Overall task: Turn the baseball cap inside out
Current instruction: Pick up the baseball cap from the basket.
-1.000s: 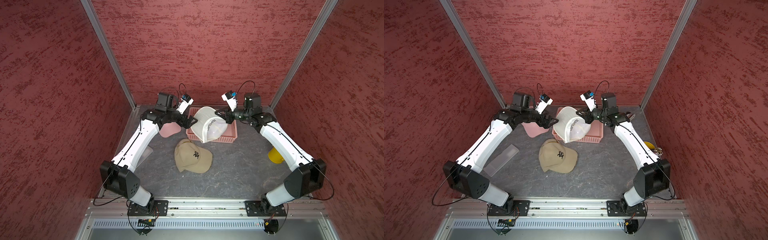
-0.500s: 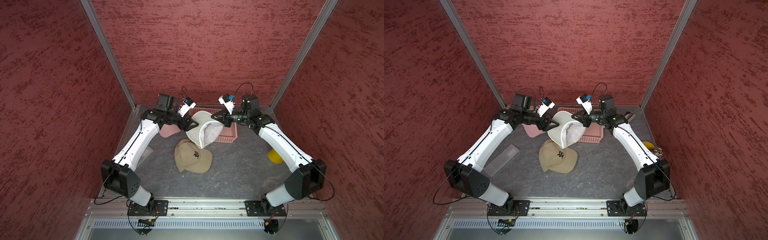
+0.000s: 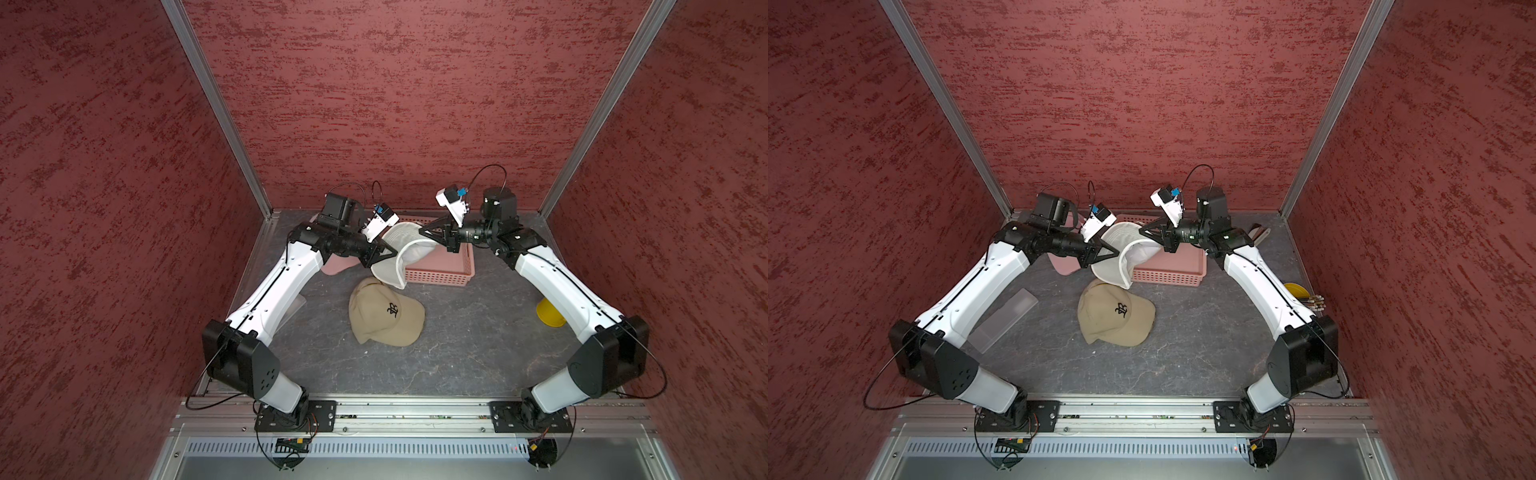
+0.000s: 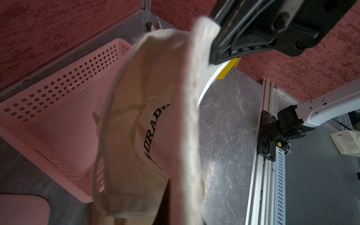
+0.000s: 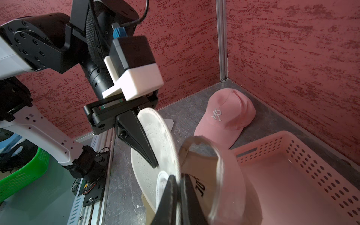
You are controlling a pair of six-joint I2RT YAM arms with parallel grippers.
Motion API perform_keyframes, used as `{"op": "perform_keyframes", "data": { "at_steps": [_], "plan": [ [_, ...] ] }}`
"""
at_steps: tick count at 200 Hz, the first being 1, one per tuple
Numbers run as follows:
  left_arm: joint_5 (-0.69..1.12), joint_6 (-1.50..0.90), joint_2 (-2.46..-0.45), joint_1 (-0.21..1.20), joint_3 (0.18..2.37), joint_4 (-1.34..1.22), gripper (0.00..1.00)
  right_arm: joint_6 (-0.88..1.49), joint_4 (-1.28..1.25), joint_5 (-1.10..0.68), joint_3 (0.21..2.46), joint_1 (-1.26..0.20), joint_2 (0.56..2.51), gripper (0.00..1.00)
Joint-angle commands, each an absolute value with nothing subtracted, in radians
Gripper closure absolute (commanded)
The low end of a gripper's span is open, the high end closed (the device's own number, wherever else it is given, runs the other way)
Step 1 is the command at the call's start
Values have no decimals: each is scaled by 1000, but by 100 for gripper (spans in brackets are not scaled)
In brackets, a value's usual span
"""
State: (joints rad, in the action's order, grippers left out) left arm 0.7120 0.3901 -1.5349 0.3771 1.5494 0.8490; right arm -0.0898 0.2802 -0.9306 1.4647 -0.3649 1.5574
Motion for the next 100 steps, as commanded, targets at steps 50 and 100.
{"op": "perform_keyframes", "data": {
  "at_steps": [50,100],
  "plan": [
    [214,551,-1378,575,1336,703,100,47,342,-671,1326,-273,1478,49],
    [-160,1010,-1302,757,1118,368,100,34,453,-567,1385,-255,1473,46]
  ]
}}
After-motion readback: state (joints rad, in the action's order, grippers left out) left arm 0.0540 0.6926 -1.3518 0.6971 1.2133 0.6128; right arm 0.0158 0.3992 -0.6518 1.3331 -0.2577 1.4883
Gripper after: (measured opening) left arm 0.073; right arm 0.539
